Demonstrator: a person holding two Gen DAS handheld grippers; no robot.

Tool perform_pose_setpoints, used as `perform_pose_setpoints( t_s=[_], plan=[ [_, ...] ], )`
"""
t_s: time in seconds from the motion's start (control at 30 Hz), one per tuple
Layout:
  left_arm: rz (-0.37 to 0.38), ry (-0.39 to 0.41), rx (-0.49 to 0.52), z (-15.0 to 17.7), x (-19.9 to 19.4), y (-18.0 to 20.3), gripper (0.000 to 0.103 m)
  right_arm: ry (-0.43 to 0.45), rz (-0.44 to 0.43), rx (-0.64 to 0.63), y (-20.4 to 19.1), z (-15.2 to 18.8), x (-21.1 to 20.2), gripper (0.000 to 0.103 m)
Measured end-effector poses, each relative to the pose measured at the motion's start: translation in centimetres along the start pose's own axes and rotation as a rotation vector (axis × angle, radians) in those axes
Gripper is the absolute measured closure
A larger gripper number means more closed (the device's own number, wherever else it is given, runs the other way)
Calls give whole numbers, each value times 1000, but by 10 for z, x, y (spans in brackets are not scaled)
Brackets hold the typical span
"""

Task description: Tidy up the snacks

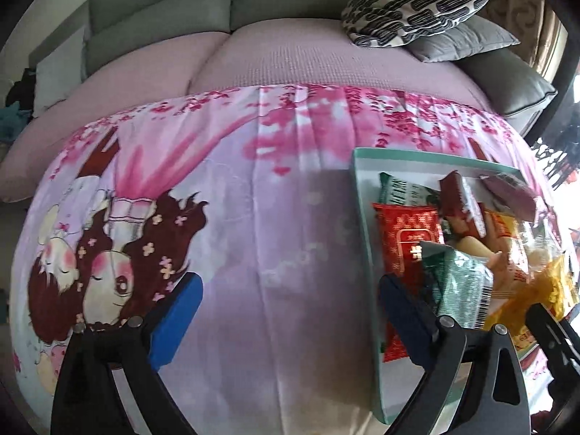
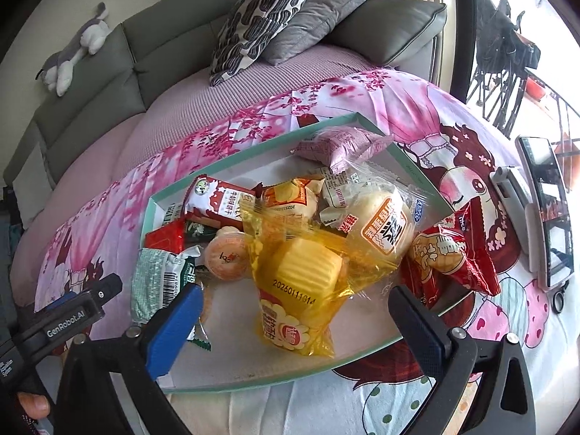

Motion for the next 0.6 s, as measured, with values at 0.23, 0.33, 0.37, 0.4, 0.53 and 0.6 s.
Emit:
perform_pose_setpoints(
  t_s=[0.23,0.33,0.37,0.4,0.53,0.6],
  plan=[
    [-110,-25,14,6,1,-3,5,5,-7,-5,-3,0,-2,0],
    [-111,-29,7,10,-2,-6,6,10,-9,-6,-6,1,-6,0],
    [-108,-27,4,12,-4,-8,5,14,-8,-8,-7,1,-7,0],
    [-107,-25,2,13,-5,-9,5,18,-8,-7,-9,1,-9,0],
    [-111,-34,-8,25,-8,-18,5,41,-16,-22,-16,4,-18,0],
    [-110,-42,-21,32,-9,-25,5,45,-18,-29,-18,8,-20,0]
  ],
)
Point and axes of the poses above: each gripper's, at about its wrist camera, not at the fingertips, and x roughly the way its jaws point, y to its right, z to its underside, the point moved 3 cm from there along x, roughly the way its jaws point, and after that the axes turned 1 degree about y, right-handed, at the moved point
